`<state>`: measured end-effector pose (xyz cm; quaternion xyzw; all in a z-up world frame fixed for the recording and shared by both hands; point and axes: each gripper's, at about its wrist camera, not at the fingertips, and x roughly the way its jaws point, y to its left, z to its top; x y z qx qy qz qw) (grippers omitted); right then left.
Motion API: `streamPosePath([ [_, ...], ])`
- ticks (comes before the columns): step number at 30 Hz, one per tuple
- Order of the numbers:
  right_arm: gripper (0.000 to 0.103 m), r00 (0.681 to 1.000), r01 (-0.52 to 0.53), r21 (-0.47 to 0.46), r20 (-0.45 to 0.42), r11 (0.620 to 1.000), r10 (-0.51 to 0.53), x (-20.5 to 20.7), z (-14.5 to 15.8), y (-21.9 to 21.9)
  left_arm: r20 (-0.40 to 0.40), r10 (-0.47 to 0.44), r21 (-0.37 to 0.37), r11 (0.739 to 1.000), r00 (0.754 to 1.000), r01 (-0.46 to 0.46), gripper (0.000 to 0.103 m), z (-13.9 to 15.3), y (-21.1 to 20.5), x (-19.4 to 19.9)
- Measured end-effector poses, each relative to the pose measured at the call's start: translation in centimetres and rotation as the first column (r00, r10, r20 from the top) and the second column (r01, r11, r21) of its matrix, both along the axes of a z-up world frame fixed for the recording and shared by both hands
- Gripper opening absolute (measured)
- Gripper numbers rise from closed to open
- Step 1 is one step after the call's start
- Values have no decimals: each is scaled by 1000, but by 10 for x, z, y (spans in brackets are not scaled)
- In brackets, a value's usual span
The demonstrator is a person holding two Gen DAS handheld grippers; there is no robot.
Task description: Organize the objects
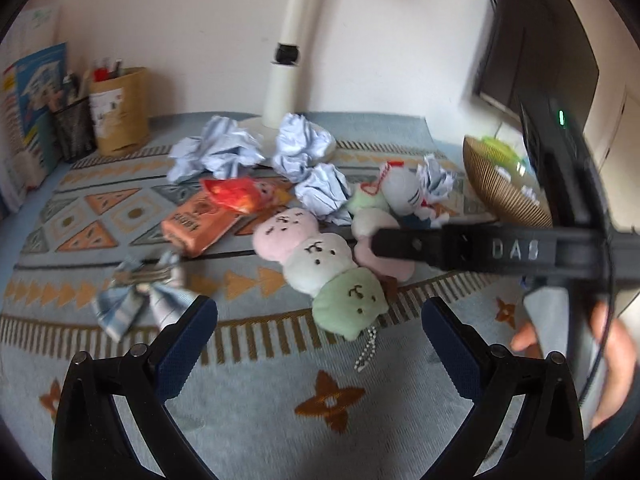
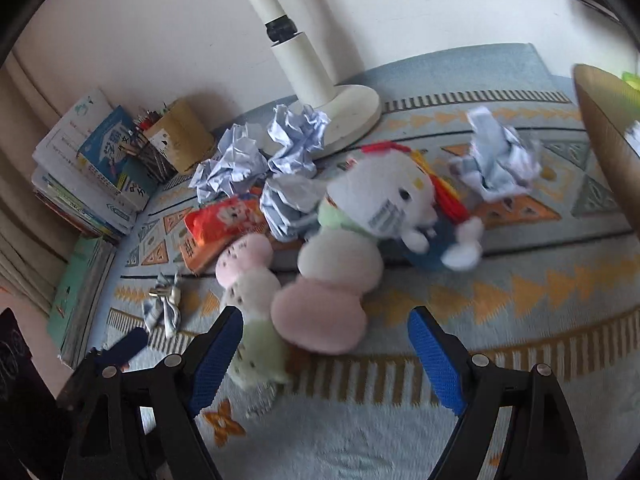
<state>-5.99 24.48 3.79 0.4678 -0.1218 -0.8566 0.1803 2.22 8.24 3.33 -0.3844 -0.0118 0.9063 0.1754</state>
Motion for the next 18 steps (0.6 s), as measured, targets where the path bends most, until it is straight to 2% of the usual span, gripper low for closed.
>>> streamPosePath([
  [2,84,1000,13,36,17,999,-14,-10,-3,-6,45,-2,-39,999,999,4,97,-10,10,-11],
  [4,77,997,26,40,71,999,-28,-21,-13,-9,80,1,-52,999,997,3,89,-19,16,-19],
  [5,75,998,36,40,56,999,-38,-22,-12,-9,98,0,-52,999,995,5,87,-23,18,-22],
  [7,62,998,31,57,45,998,-33,-24,-11,-11,111,-7,-45,999,994,12,85,-27,22,-26],
  [8,55,999,30,65,42,997,-33,-23,-11,-10,115,-4,-52,999,993,10,79,-29,24,-27],
  [9,54,999,22,58,36,998,-24,-21,-11,-8,110,-7,-64,998,994,14,77,-28,26,-27],
  [11,51,1000,-13,61,28,998,11,-17,-10,-5,110,-21,-45,999,994,26,60,-26,24,-25],
  [12,48,999,-33,74,24,997,31,-13,-10,-3,121,-28,-34,999,992,33,56,-25,20,-23],
  [14,48,995,-103,112,19,988,101,-3,-7,0,141,-49,6,999,989,48,54,-22,9,-20],
  [18,48,979,-196,260,-5,945,205,21,-3,4,145,-71,-8,997,987,73,54,-13,-10,-11],
])
